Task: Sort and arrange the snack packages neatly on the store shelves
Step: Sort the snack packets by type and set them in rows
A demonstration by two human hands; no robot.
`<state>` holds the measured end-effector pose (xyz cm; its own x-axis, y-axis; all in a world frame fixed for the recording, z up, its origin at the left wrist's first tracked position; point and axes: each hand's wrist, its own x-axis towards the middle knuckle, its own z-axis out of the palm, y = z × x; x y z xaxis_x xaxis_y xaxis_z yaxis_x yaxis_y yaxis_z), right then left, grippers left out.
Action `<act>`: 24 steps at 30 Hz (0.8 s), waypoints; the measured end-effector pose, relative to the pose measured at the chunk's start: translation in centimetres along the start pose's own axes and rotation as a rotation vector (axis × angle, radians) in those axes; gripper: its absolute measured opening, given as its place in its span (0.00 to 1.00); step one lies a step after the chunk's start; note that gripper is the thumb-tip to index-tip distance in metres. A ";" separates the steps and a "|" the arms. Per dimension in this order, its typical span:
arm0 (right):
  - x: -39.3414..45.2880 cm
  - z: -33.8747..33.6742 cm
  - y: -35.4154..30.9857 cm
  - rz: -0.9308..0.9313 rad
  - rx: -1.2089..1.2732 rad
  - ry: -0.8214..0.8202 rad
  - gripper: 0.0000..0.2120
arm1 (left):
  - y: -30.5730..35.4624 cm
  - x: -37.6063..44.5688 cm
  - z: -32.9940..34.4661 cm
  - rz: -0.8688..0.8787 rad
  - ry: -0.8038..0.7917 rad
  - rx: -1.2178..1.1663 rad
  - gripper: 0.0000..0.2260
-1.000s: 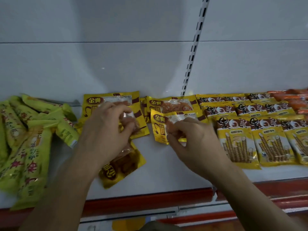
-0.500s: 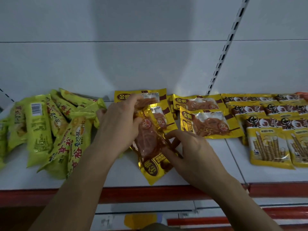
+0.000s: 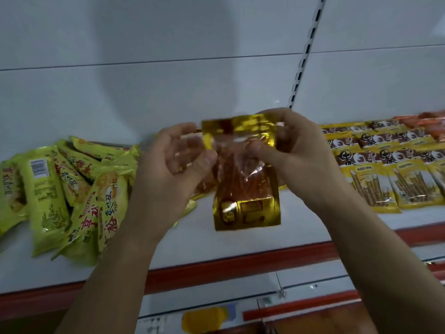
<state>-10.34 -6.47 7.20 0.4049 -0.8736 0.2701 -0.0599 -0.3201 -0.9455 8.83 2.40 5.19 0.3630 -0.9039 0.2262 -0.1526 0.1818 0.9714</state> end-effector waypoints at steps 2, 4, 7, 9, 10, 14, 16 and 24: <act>-0.8 -1.0 0.4 0.071 0.163 0.166 0.20 | -0.5 -1.4 0.6 -0.086 -0.128 0.013 0.23; -1.4 -2.1 1.1 0.094 0.196 0.251 0.22 | -1.2 -2.2 1.6 -0.083 -0.150 0.103 0.17; -1.8 -4.0 2.0 0.074 0.145 0.257 0.19 | -1.8 -2.2 2.8 -0.116 0.023 -0.019 0.14; -1.9 -5.3 2.1 0.063 0.095 0.238 0.16 | -1.5 -1.7 3.6 -0.139 0.094 -0.138 0.14; -1.9 -6.0 2.2 0.065 0.064 0.234 0.14 | -1.4 -1.4 4.0 -0.134 0.107 -0.167 0.15; -1.5 -8.7 2.4 0.044 -0.006 0.266 0.08 | -1.2 -0.6 6.2 -0.053 0.176 -0.123 0.13; -1.1 -10.0 2.5 0.026 -0.013 0.301 0.09 | -1.4 -0.3 7.4 -0.011 0.217 -0.059 0.12; -0.7 -12.8 5.1 0.077 -0.071 0.257 0.08 | -2.7 0.8 9.5 -0.032 0.278 0.155 0.13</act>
<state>-22.65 -12.16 4.56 0.1521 -0.9578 0.2439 -0.1486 -0.2661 -0.9524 0.81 -2.53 2.06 0.6035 -0.7641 0.2277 -0.2677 0.0749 0.9606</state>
